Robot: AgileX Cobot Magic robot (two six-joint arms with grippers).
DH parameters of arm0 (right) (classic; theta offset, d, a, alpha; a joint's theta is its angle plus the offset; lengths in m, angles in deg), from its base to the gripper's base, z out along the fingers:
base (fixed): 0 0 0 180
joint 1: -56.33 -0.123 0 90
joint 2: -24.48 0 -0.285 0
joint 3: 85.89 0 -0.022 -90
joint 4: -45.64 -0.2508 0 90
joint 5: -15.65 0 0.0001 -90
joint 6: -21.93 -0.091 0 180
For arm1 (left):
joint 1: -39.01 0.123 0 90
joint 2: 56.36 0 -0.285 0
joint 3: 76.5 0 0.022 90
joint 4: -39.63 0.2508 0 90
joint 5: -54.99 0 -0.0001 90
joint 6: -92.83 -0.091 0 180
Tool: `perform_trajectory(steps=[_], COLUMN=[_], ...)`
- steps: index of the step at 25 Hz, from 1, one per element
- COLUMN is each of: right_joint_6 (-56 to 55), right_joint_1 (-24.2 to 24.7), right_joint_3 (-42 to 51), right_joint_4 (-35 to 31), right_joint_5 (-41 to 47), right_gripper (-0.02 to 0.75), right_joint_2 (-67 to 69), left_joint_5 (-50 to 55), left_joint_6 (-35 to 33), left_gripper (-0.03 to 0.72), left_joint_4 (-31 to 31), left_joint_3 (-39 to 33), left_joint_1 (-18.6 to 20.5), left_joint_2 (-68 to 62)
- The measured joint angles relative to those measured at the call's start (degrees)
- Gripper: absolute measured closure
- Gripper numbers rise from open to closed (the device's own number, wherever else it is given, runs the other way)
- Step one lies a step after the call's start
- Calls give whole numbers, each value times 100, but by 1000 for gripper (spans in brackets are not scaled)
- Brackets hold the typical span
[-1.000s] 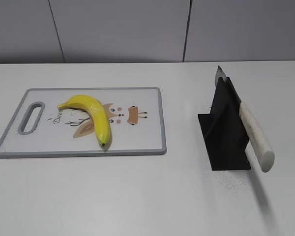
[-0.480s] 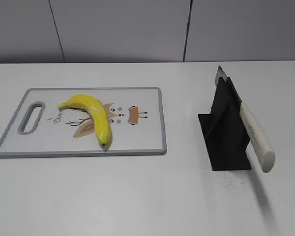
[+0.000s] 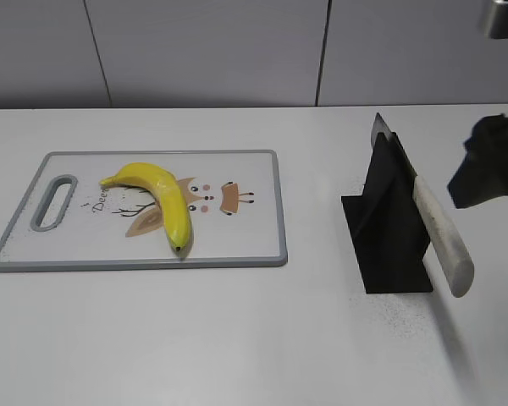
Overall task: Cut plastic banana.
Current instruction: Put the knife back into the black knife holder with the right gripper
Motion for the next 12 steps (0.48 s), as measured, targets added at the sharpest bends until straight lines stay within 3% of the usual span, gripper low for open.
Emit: perform_trajectory(steps=[12], right_joint_6=[-473], right_joint_1=[0], right_joint_3=[-367], right_joint_4=[-389], right_joint_5=[120], right_gripper=[239], right_joint_2=[2234], left_joint_5=[0], left_joint_6=[0], left_gripper=[163], left_joint_4=[0], left_joint_3=[0], left_joint_1=[0], left_joint_2=[0])
